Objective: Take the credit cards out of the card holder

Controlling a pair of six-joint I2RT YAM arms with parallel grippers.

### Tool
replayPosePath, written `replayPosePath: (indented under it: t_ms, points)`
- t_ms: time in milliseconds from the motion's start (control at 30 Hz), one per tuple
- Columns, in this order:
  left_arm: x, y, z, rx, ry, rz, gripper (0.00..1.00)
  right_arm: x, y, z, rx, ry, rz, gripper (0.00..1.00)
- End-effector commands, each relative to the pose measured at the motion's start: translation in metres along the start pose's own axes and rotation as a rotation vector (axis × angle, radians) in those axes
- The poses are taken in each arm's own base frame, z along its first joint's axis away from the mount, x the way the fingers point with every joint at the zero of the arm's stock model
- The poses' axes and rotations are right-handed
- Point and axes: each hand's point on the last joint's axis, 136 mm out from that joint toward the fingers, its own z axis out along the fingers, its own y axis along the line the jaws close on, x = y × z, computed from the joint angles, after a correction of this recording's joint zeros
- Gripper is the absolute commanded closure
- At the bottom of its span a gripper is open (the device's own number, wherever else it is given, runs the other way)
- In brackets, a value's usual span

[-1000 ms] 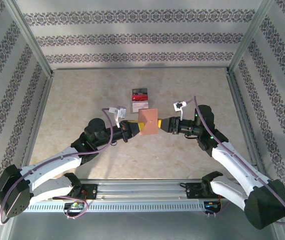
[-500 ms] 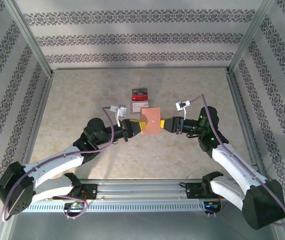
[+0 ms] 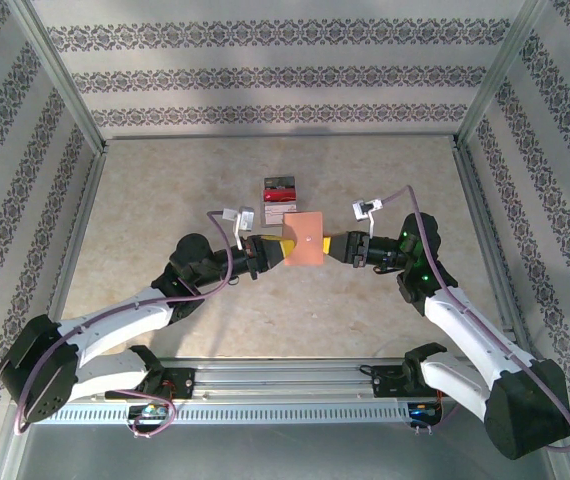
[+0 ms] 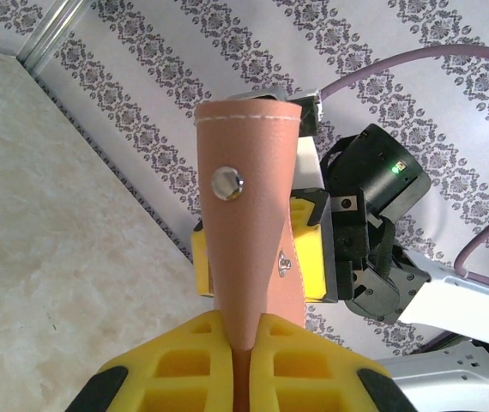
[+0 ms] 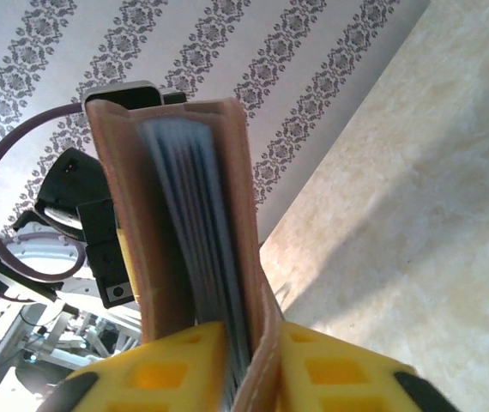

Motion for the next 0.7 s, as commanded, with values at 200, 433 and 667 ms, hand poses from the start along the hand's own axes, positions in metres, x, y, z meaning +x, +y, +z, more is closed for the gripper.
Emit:
replayPosePath:
  t_ms: [200, 433, 667]
  points:
    - [0.002, -0.011, 0.005, 0.081, -0.009, -0.001, 0.87, 0.008, 0.03, 0.003, -0.086, 0.045, -0.069, 1.0]
    - [0.002, 0.015, 0.0, 0.009, -0.056, -0.037, 0.48, 0.004, 0.018, 0.002, -0.027, 0.013, -0.053, 1.0]
    - [0.008, 0.04, -0.008, -0.076, -0.073, -0.064, 0.22, 0.004, 0.0, 0.0, 0.05, 0.001, -0.031, 1.0]
